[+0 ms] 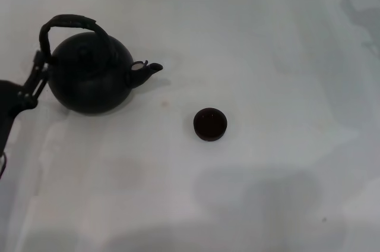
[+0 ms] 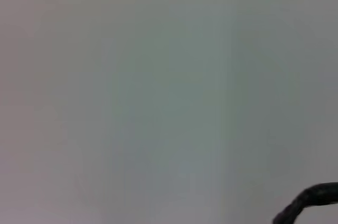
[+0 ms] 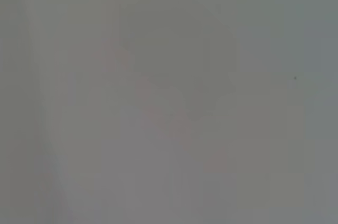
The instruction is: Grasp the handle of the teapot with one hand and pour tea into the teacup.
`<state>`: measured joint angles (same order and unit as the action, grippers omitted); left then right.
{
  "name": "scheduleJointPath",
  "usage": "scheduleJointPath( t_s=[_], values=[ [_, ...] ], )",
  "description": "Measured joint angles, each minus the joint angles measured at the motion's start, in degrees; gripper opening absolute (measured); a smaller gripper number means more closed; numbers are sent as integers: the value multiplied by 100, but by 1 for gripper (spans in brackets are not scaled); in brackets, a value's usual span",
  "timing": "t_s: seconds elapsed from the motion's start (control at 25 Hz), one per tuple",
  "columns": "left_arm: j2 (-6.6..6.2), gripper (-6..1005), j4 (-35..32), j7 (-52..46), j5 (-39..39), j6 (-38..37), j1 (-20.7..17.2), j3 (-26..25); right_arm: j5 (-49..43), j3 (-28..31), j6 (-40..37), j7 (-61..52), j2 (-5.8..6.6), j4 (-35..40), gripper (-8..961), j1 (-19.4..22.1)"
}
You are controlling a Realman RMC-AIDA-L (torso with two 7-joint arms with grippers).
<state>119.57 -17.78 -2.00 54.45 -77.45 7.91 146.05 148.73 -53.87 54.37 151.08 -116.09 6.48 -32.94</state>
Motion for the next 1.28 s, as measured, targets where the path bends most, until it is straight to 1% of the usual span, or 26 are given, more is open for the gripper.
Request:
scheduleJointPath(
  t_s=[0.2, 0.4, 0.56, 1.28],
  values=[
    [-12, 877, 35, -243, 249, -164, -237, -63, -19, -27, 21, 0, 8, 6, 858, 60],
    [-21, 877, 326, -928, 848, -291, -286, -67, -29, -26, 33, 0, 8, 0, 858, 124],
    [-35, 877, 484, -1307, 947, -321, -257, -68, -18, 2, 39, 0, 8, 6, 858, 157],
    [-39, 877, 528, -1356, 962, -324, -115, -68, 7, 29, -10, 0, 9, -24, 858, 168]
  ],
)
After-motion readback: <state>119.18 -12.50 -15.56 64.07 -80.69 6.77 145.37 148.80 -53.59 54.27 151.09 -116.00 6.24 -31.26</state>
